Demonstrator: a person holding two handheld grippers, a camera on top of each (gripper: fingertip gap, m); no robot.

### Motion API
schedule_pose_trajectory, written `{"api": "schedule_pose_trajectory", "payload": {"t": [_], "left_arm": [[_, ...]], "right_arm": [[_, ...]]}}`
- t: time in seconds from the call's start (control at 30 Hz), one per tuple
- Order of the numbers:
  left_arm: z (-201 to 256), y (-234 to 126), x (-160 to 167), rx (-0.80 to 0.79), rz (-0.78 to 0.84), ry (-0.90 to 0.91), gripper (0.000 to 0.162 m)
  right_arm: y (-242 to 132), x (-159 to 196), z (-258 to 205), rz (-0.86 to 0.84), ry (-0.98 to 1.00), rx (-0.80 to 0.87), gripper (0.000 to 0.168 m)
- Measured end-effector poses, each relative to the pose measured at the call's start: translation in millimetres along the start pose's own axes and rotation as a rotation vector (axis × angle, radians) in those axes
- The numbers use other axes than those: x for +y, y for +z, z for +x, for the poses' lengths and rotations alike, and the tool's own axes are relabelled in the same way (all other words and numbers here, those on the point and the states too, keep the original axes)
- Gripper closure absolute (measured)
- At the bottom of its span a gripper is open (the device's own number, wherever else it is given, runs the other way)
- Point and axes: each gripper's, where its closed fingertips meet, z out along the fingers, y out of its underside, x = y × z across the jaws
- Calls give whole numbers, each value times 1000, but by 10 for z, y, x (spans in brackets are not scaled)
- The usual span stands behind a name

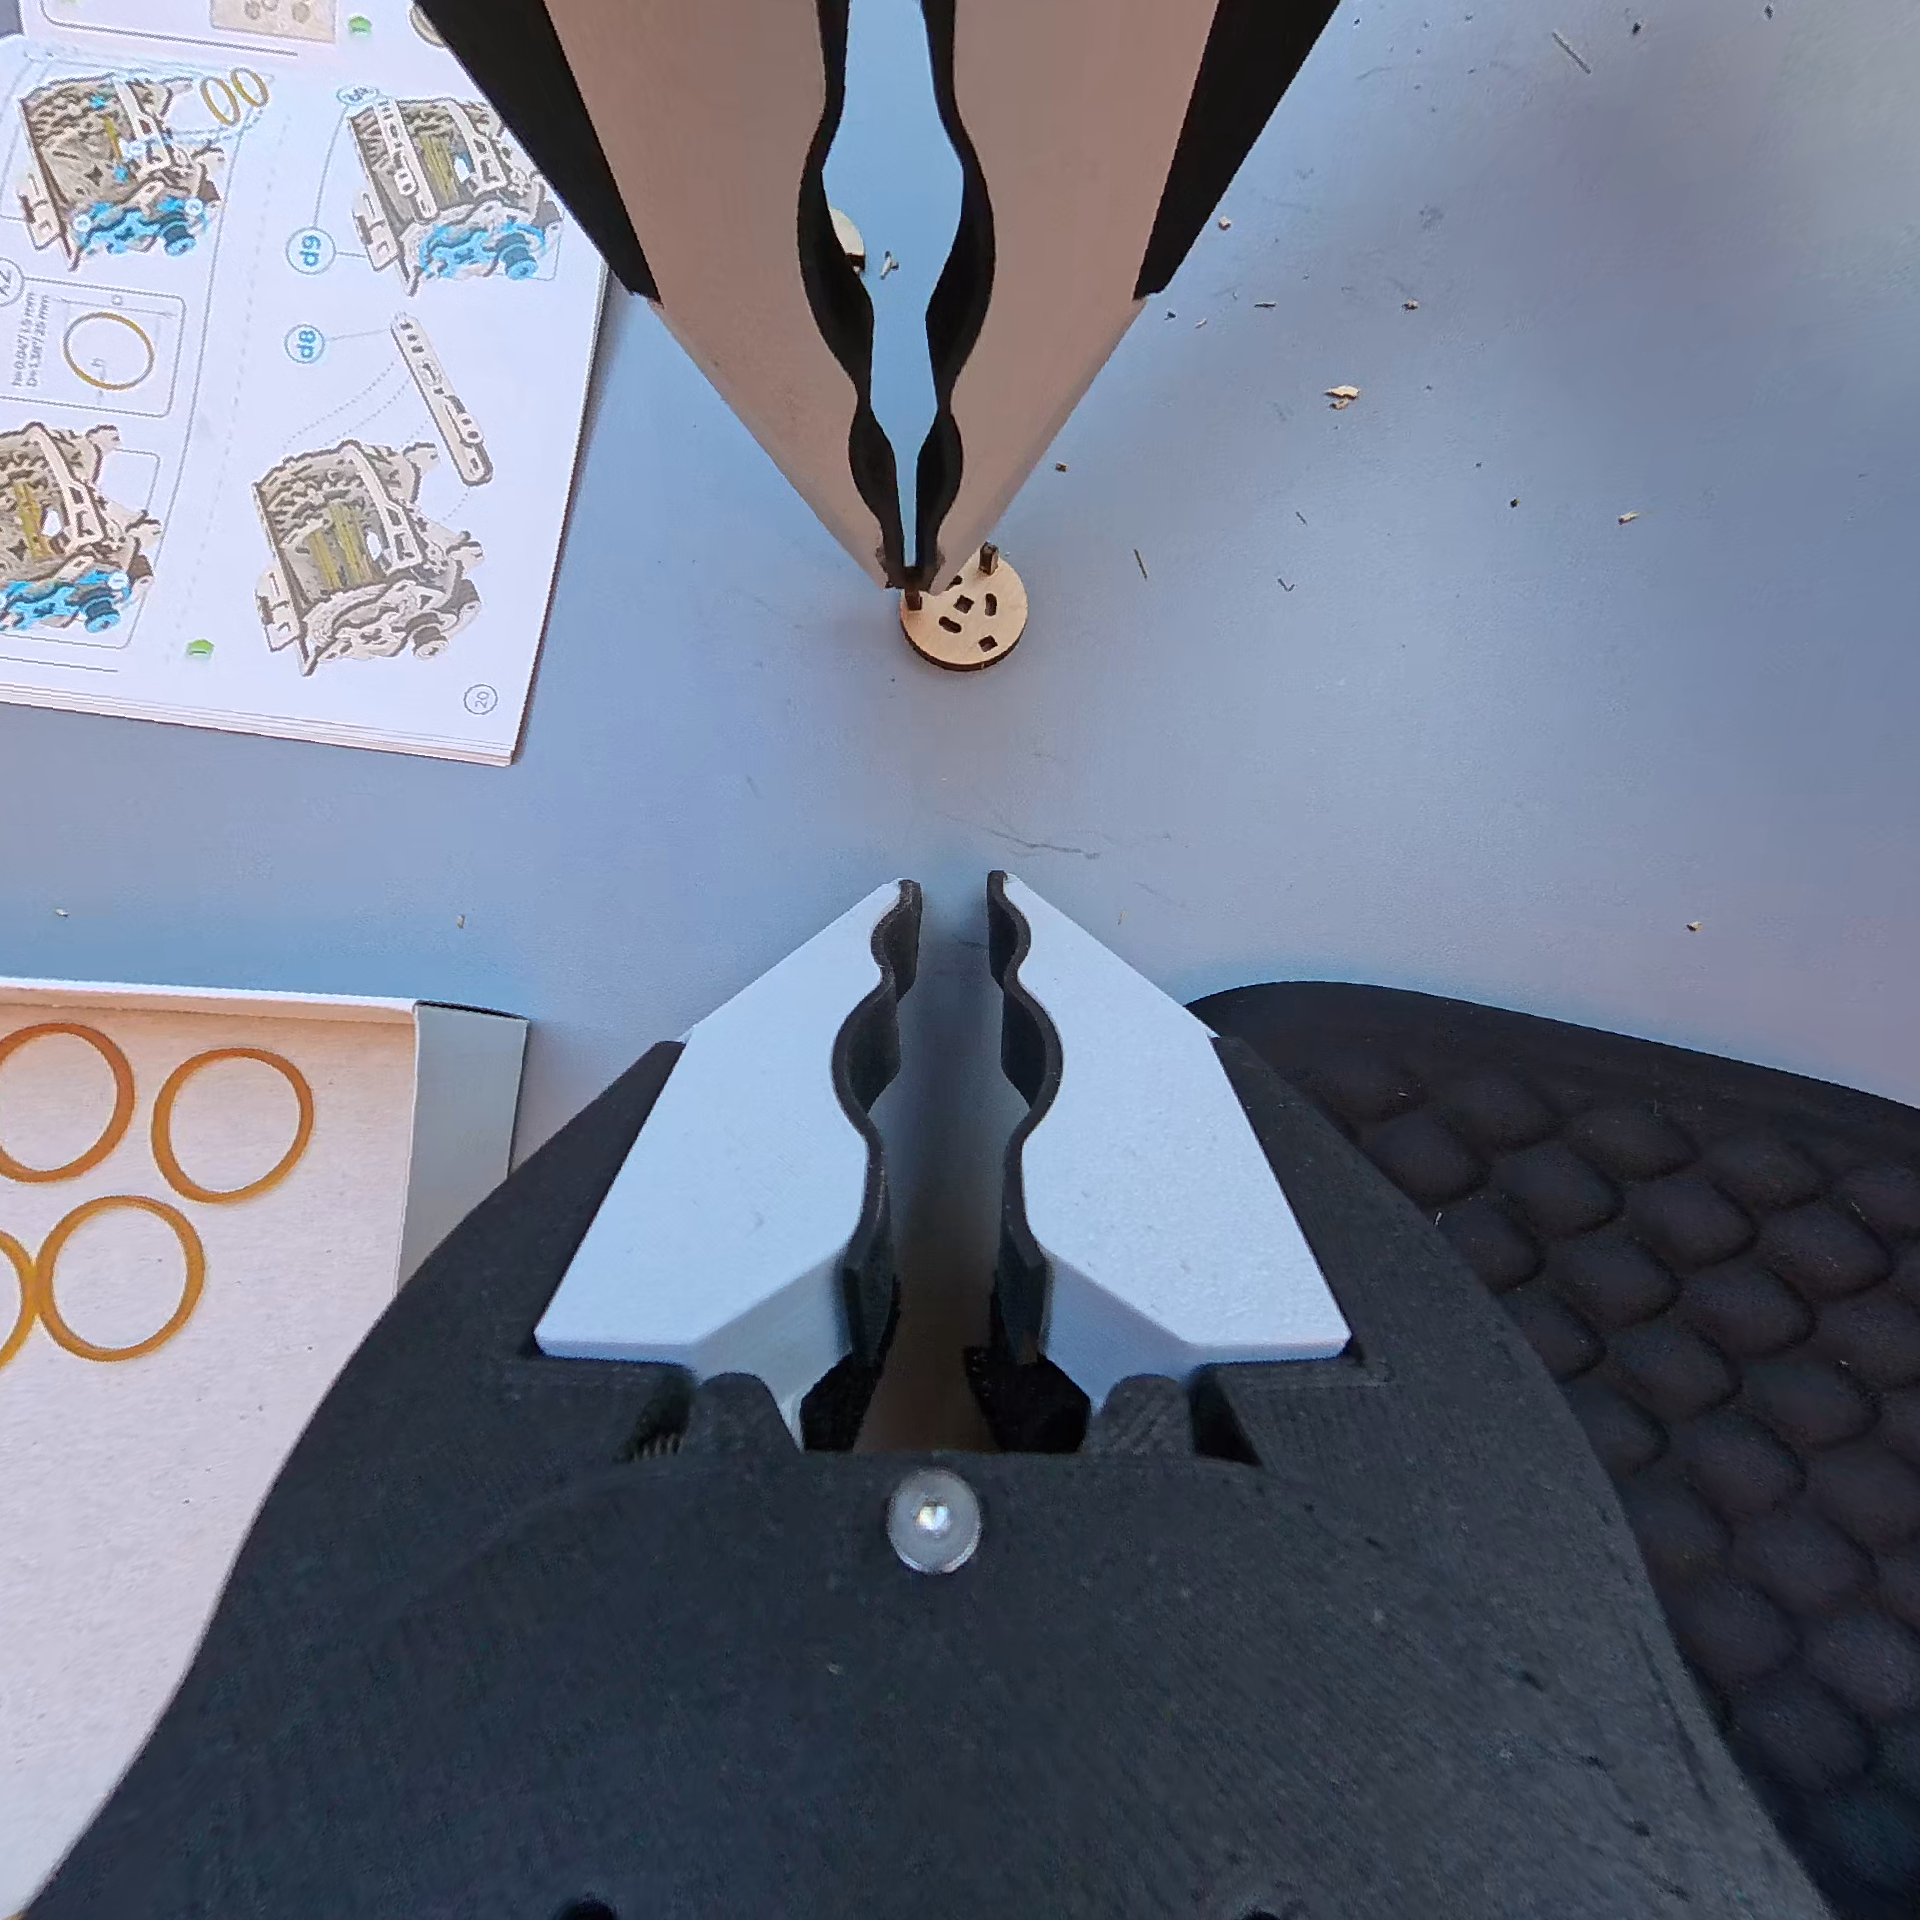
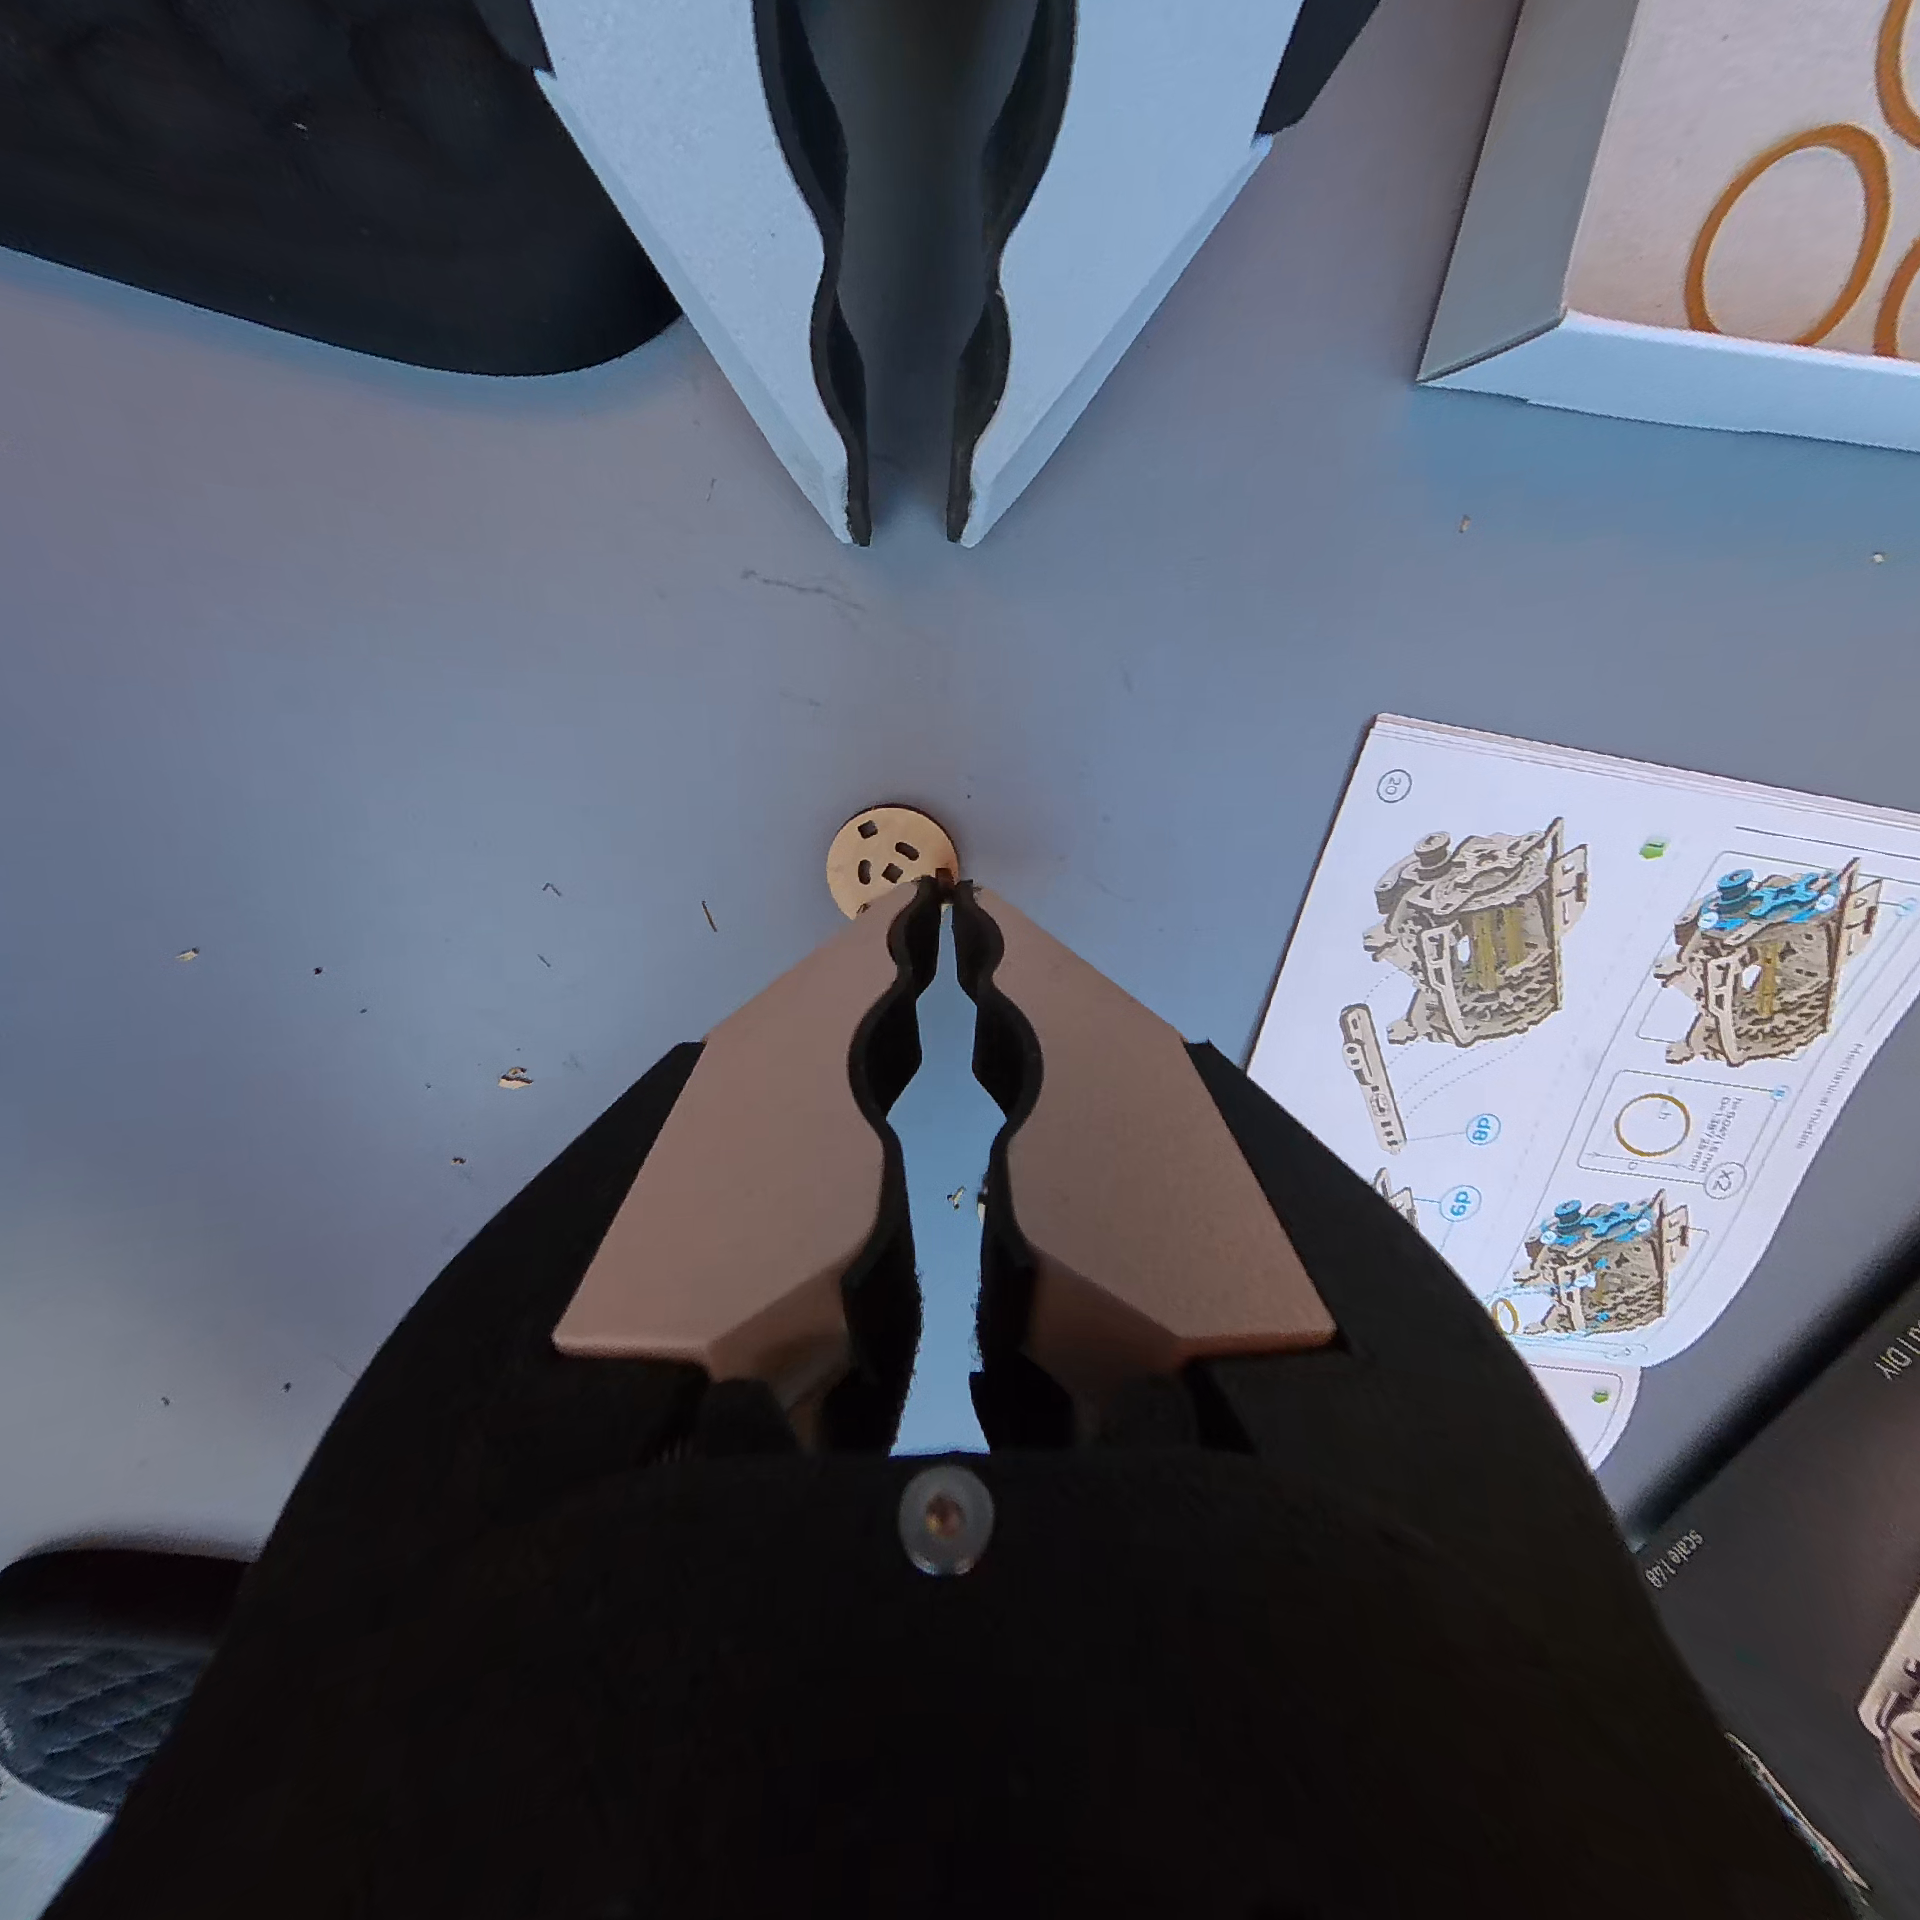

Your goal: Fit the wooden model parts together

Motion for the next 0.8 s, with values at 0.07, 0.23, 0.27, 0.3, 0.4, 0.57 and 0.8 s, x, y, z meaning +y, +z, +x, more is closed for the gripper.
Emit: {"api": "schedule_pose_trajectory", "payload": {"t": [0.07, 0.23, 0.27, 0.3, 0.4, 0.57, 0.8], "left_arm": [[0, -1, 2, -2, -1, 4, 150], [-2, -1, 3, -1, -1, 2, 150], [-3, -1, 3, -1, -1, 3, 150], [-3, -1, 4, -2, -1, 3, 150], [-5, -1, 4, -1, -1, 3, 150], [-7, 0, 5, -1, 0, 2, 150], [-9, 1, 7, -2, 2, 6, 150]], "right_arm": [[-1, 0, -1, 0, 2, -1, 167], [-2, -12, -12, 6, 7, -7, 167], [-4, -10, -8, 4, 7, -4, 167], [-1, -9, -10, 3, 6, -4, 167], [4, -7, -15, -2, 5, -7, 167], [6, -4, 2, -9, -1, 7, 167], [5, 0, -4, -19, -3, 2, 167]]}}
